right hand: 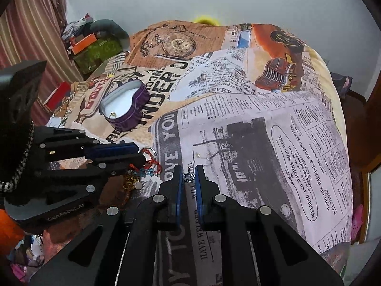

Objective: Organize jewelry

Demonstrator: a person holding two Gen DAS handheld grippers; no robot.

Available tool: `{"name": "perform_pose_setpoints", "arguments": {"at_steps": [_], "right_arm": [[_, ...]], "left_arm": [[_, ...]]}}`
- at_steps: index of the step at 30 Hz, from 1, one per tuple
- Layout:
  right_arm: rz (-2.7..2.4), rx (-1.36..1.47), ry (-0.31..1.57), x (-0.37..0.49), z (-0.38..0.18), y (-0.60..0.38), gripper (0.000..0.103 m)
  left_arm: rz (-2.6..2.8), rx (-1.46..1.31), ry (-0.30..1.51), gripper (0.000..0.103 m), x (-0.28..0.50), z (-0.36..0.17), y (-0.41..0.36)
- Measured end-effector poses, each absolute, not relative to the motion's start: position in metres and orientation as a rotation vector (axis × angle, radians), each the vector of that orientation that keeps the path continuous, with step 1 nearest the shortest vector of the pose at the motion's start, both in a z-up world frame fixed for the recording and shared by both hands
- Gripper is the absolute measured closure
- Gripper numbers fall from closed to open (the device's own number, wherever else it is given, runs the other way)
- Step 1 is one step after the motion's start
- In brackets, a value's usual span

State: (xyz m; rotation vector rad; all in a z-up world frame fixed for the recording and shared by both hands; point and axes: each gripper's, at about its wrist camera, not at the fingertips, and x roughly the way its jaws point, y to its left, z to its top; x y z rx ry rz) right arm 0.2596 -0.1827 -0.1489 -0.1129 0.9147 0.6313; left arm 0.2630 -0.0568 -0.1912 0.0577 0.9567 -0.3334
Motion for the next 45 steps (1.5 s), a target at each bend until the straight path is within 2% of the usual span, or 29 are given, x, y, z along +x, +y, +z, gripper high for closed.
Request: {"name": "perform_pose_setpoints", "arguments": {"at_steps": [25, 45], "right_arm": [[0.686, -0.125, 0.755, 0.248, -0.079, -0.137, 0.094], [0.787, -0.161, 0.775, 0.276, -0.086, -0.048, 0.094]], "left_arm": [[-0.252, -0.089, 0.773, 0.094, 0.233, -0.124, 0.019], [-0.124, -0.181, 0.77, 0.094, 0.251, -0.14, 0.104]]}}
